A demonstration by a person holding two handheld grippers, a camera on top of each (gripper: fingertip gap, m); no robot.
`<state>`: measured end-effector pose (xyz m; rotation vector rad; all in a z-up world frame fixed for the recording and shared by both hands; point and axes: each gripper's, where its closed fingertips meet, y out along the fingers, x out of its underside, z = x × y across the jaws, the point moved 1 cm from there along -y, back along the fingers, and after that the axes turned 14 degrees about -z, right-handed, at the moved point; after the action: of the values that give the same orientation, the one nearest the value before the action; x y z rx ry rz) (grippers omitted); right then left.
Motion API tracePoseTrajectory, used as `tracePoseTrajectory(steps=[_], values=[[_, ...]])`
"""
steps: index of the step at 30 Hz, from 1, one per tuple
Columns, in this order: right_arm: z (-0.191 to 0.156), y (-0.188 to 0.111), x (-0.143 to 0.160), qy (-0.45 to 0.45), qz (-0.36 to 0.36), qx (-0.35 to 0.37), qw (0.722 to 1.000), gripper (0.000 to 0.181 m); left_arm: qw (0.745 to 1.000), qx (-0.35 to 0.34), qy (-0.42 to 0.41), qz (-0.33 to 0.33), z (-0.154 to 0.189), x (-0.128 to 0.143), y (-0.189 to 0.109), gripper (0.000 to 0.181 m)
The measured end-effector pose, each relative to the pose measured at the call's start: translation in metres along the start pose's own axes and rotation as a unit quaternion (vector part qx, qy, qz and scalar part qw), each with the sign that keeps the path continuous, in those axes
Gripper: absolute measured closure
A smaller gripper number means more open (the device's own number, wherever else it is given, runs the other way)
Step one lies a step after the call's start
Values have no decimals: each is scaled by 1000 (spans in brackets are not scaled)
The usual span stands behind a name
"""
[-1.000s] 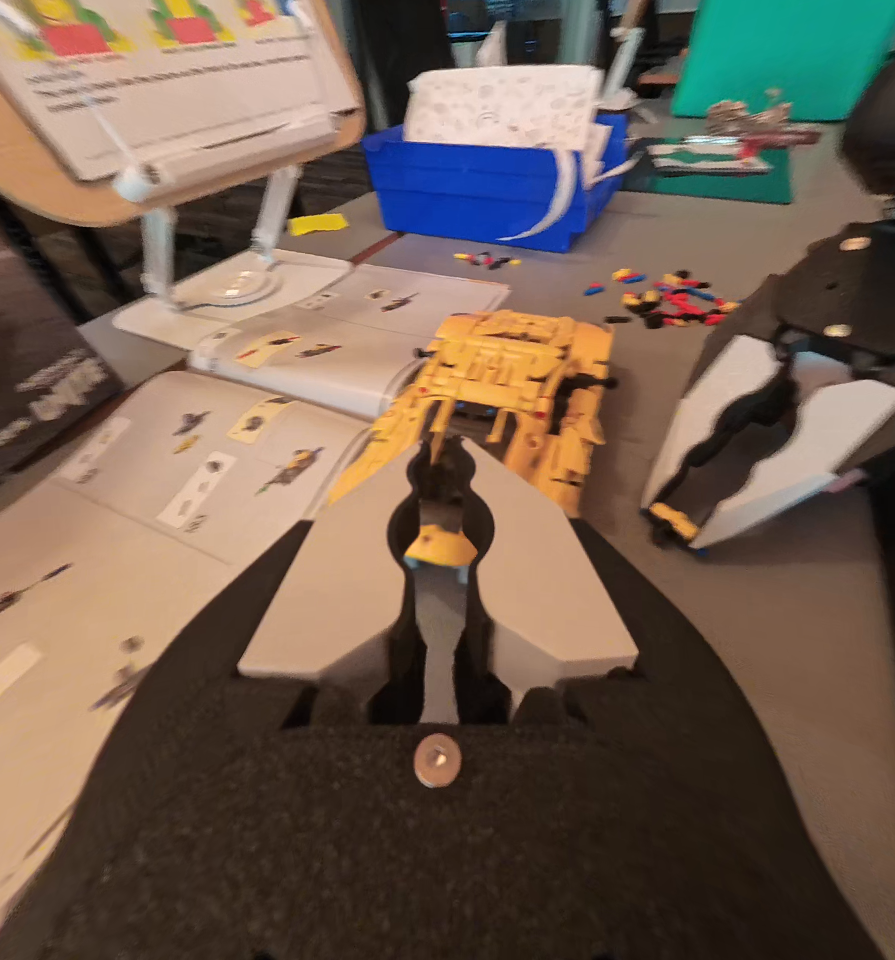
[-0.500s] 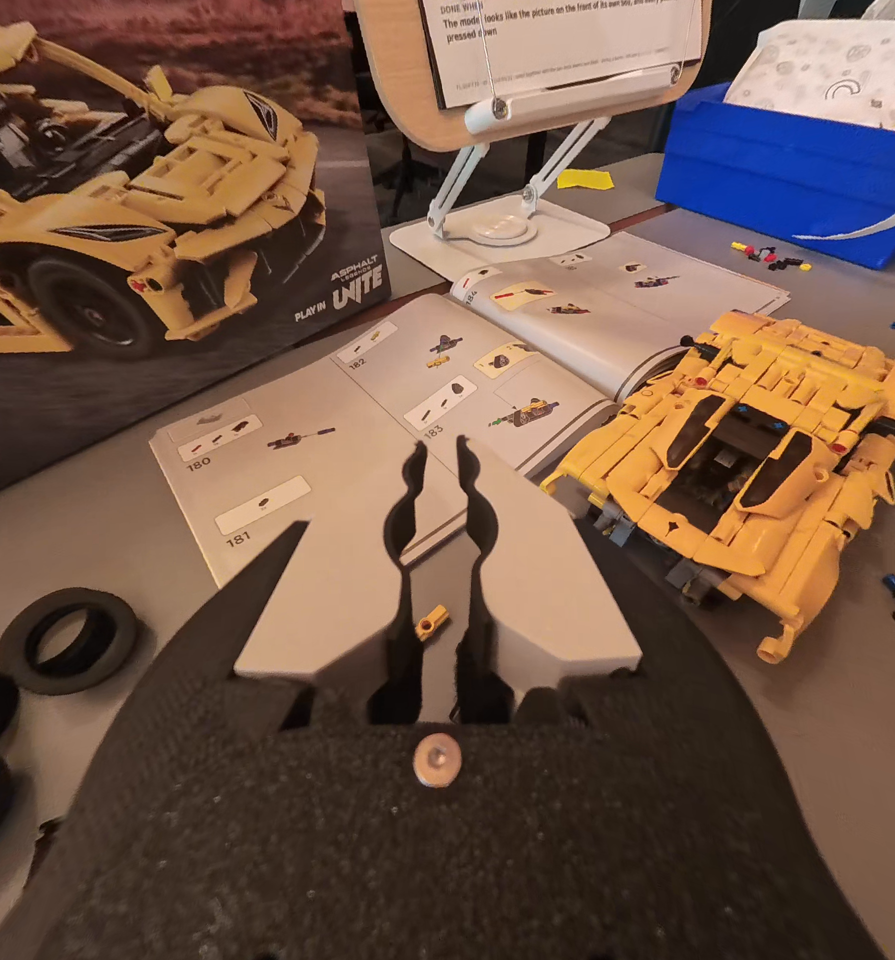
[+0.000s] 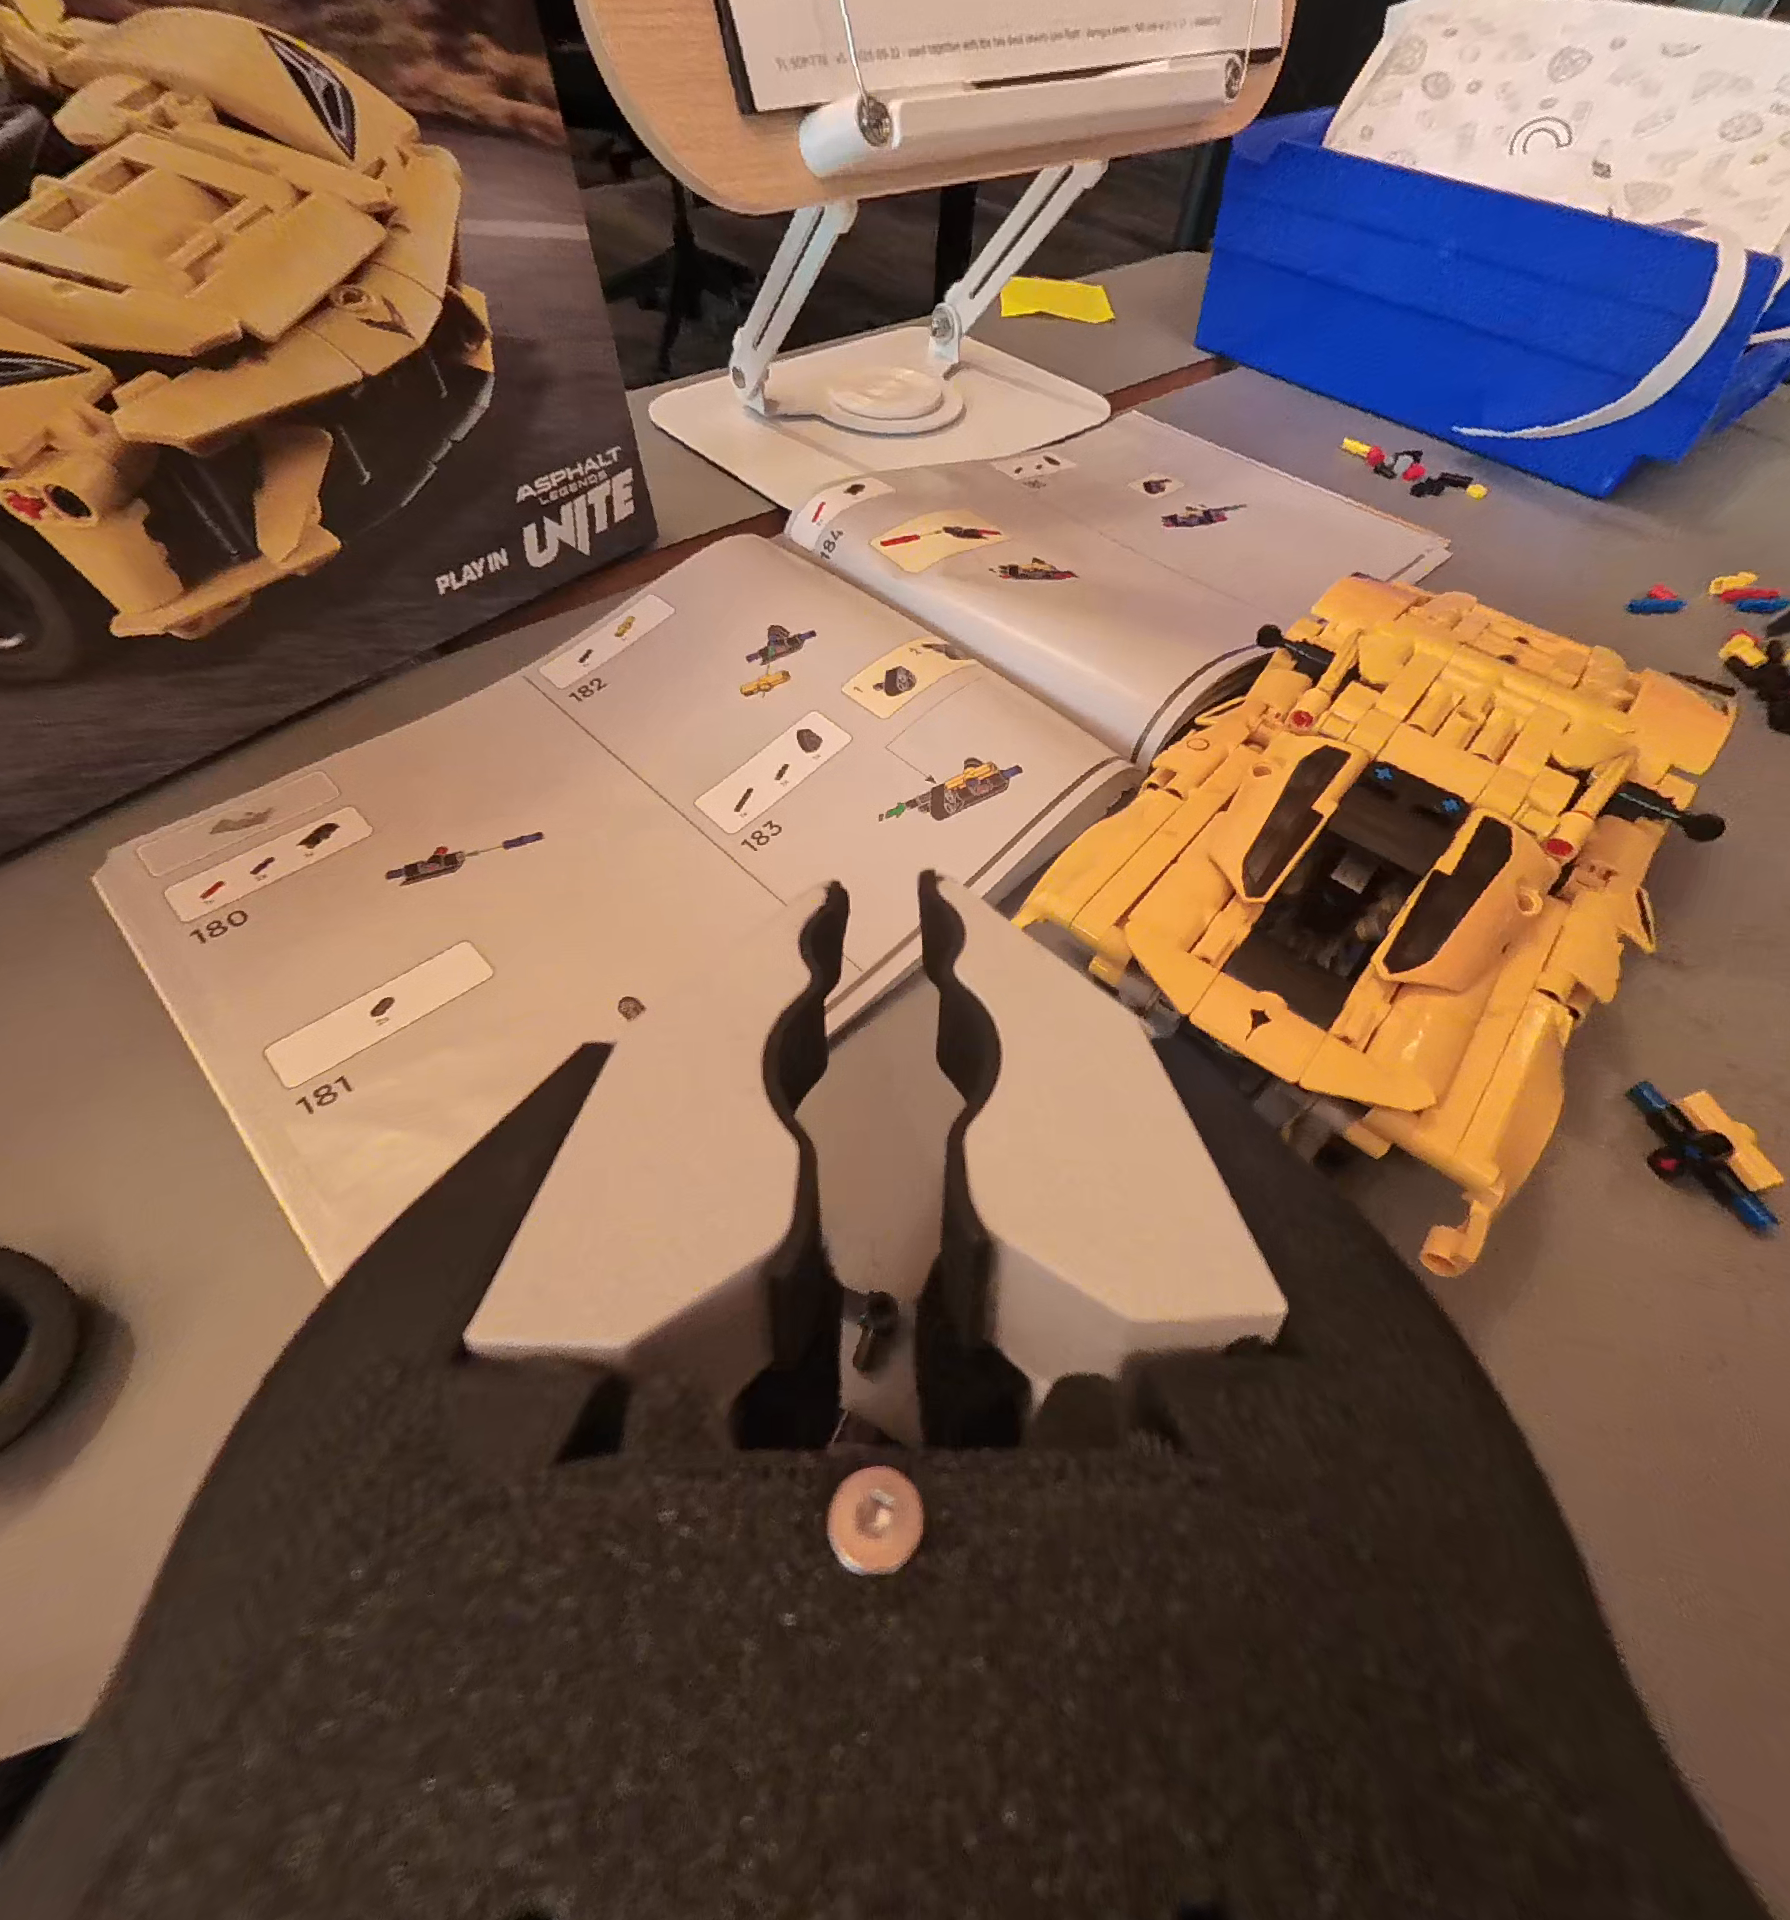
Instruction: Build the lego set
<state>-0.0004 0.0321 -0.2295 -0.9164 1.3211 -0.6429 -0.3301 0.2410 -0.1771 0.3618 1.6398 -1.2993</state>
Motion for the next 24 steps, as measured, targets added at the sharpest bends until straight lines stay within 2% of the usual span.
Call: tracePoseTrajectory(steps=[2,5,9,13,15,19,21,24], values=[[1,7,-4,-1,-10,5,1000,158,1000,-1,8,-4,2,2,2,168],[-3,12,-8,13,-14,-34,999,161,1000,4,12,-6,5,2,3,168],[0,22,0,-26,-47,7,999,178,1000,8,10,-6,5,2,3,168],[-11,18,-5,-53,-33,4,998,179,1000,12,7,-8,5,3,4,168],[-32,11,-18,-67,4,-38,997,179,1000,11,7,-10,4,5,5,168],[-127,0,-30,-191,56,-195,960,178,1000,13,4,-13,3,6,6,168],[-163,10,-25,-250,40,-207,945,178,1000,16,2,-14,4,7,7,168],[-187,25,-22,-313,23,-168,934,176,1000,18,5,-17,6,8,7,168]])
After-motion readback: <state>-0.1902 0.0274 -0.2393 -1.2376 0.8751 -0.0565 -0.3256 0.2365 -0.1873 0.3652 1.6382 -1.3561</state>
